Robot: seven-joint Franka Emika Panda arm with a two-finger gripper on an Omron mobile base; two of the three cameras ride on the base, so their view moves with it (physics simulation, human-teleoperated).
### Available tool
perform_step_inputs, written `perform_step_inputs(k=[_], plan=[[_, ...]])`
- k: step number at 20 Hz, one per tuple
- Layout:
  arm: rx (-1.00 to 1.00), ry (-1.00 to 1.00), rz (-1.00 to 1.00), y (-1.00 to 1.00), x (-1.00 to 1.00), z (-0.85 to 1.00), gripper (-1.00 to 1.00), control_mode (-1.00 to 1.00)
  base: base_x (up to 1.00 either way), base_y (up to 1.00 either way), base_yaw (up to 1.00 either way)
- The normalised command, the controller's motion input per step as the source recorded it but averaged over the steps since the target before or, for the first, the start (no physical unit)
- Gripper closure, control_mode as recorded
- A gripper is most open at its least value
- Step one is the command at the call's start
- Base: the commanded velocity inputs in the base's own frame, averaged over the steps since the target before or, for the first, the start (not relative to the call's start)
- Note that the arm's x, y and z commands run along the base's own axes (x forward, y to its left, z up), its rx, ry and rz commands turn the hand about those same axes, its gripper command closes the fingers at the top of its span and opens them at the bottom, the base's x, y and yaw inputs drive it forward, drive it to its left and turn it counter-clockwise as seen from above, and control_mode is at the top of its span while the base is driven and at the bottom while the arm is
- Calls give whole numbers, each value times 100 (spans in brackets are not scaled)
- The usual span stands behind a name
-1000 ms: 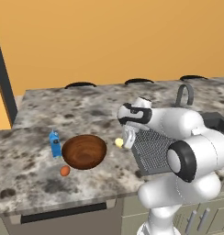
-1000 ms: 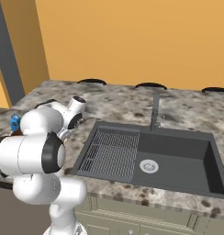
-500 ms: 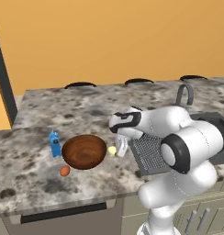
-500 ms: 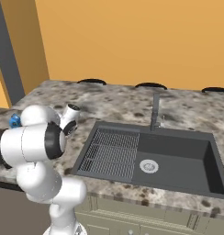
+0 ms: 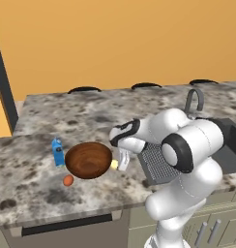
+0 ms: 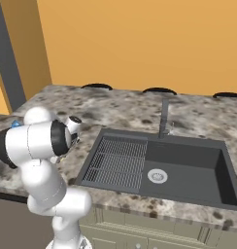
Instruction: Gather the eggs and milk located in the vicinity of the sink area and place them right next to the bowl.
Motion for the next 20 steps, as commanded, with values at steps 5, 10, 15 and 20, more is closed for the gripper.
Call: perform_step_inputs(k=[5, 10, 15, 20], plan=[[-2, 1, 0, 33, 13, -6, 100, -100, 0, 0, 0], [0, 2, 0, 1, 2, -12, 100, -100, 0, 0, 0], [0, 0, 0, 0, 0, 0, 100, -100, 0, 0, 0], [0, 0, 0, 0, 0, 0, -100, -100, 0, 0, 0]])
